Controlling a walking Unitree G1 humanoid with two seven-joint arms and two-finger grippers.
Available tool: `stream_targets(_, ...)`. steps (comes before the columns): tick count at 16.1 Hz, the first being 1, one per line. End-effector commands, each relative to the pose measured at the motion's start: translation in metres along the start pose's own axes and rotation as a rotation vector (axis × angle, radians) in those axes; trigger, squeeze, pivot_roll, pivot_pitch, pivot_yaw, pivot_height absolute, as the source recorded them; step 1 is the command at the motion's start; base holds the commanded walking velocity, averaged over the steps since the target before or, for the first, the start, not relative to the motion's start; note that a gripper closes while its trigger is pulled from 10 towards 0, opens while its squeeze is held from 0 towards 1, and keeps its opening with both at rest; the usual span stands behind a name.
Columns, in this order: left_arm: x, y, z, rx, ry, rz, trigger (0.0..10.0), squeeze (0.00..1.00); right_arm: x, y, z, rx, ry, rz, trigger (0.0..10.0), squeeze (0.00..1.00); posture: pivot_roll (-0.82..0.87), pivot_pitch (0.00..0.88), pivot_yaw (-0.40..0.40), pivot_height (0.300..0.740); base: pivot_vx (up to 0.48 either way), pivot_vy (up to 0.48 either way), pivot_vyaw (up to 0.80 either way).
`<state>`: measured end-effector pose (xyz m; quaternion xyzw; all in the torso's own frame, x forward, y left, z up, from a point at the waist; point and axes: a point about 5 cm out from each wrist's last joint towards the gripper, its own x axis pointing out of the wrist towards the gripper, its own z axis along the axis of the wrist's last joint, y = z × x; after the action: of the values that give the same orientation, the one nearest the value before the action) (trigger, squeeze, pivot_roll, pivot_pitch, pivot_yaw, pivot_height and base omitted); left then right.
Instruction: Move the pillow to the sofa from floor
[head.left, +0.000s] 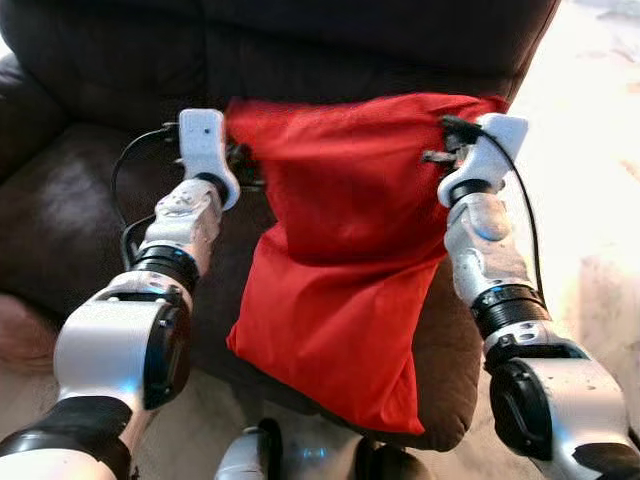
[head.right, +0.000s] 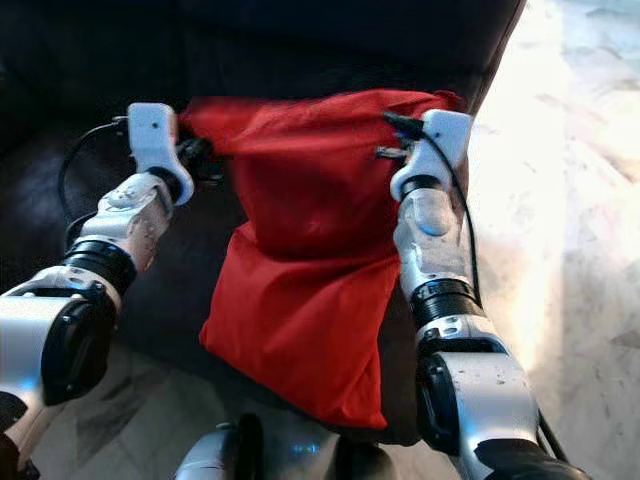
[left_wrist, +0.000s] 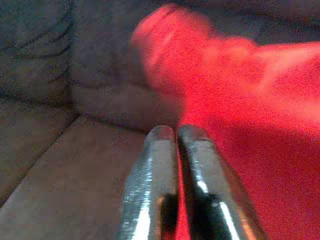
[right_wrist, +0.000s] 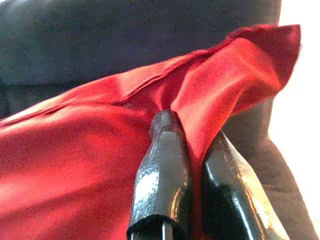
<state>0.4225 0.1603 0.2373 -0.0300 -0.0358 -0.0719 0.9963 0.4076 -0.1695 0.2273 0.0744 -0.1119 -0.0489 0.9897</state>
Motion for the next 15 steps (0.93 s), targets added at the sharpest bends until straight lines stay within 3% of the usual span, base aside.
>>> stream_targets(1,-0.001,0.004,-0.002,0.015,0.009,0.012,10.0,1.0,0.003,-0.004,0.015,0.012,-0.068,-0.021,10.0,0.0,0.08,0.309,-0.003,0.726,0.0,0.0,0.0)
stream_targets(3,-0.001,0.004,-0.001,0.009,0.003,0.005,10.0,1.0,0.002,-0.007,0.015,0.013,-0.068,-0.029,10.0,0.0,0.08,0.311,-0.004,0.726,0.0,0.0,0.0)
stream_targets(5,-0.001,0.006,0.002,0.053,-0.006,0.037,10.0,1.0,0.002,-0.007,0.014,0.013,-0.068,-0.032,10.0,0.0,0.08,0.31,-0.006,0.726,0.0,0.0,0.0)
stream_targets(6,-0.001,0.006,0.004,0.096,-0.024,0.044,10.0,0.0,0.001,-0.006,0.013,0.014,-0.065,-0.031,10.0,0.0,0.08,0.308,-0.008,0.726,0.0,0.0,0.0)
stream_targets(8,-0.002,0.005,0.005,0.114,-0.056,0.031,10.0,0.0,0.002,-0.003,0.012,0.022,-0.06,-0.009,10.0,0.0,0.09,0.305,-0.014,0.726,0.0,0.0,0.0)
stream_targets(13,-0.016,0.035,0.003,0.108,-0.143,0.124,10.0,0.0,-0.001,0.036,-0.005,-0.022,0.03,0.211,10.0,0.0,0.11,0.285,-0.024,0.726,0.0,0.0,0.0)
stream_targets(14,-0.019,0.04,0.002,0.107,-0.161,0.142,10.0,0.0,-0.003,0.047,-0.008,-0.071,0.041,0.282,10.0,0.29,0.12,0.279,-0.028,0.726,0.0,0.0,0.0)
stream_targets(15,-0.021,0.042,0.0,0.104,-0.171,0.148,10.0,0.0,-0.004,0.054,-0.01,-0.114,0.047,0.322,10.0,1.0,0.12,0.275,-0.031,0.726,0.0,0.0,0.0)
